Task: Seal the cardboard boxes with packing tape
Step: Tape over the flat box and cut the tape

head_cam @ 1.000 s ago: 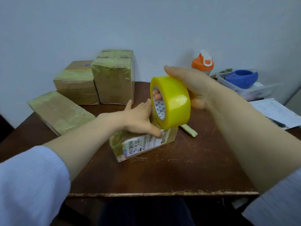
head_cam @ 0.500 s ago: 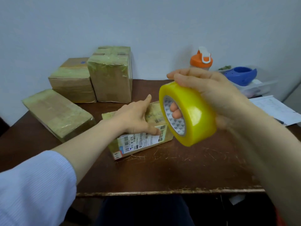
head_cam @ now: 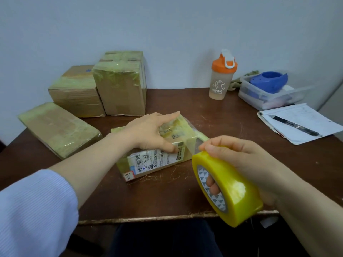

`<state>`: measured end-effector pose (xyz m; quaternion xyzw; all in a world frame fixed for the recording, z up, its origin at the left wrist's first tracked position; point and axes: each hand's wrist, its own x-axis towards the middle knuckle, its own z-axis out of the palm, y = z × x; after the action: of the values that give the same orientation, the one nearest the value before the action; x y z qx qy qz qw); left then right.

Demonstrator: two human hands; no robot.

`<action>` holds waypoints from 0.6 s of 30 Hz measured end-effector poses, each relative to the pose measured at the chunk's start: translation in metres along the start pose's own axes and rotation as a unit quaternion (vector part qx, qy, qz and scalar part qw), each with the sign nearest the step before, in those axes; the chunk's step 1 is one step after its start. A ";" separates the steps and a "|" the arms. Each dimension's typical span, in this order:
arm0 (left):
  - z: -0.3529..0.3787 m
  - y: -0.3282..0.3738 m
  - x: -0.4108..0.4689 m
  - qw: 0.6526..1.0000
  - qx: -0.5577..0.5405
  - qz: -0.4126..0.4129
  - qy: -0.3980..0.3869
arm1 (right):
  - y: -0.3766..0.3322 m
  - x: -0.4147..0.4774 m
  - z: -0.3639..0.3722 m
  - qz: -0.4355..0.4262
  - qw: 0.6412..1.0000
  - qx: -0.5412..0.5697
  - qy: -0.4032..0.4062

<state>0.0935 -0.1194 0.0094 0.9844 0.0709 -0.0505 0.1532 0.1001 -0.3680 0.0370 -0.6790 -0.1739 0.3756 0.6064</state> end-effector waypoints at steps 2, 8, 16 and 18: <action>-0.002 0.002 0.000 1.000 0.002 -0.008 -0.010 | 0.002 0.003 -0.002 0.015 1.000 -0.003 -0.008; -0.011 0.006 0.005 0.993 0.032 -0.026 -0.107 | 0.001 0.018 -0.008 0.065 0.997 -0.022 -0.039; 0.017 0.052 0.030 0.990 0.120 0.079 0.016 | 0.000 0.029 -0.013 0.081 0.993 -0.003 -0.080; 0.025 0.051 0.029 0.984 0.143 0.100 0.035 | 0.002 0.030 -0.017 0.080 0.994 -0.002 -0.077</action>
<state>0.1280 -0.1715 -0.0027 0.9994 -0.0306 -0.0101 0.0126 0.1313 -0.3593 0.0263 -0.6611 -0.1657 0.4737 0.5578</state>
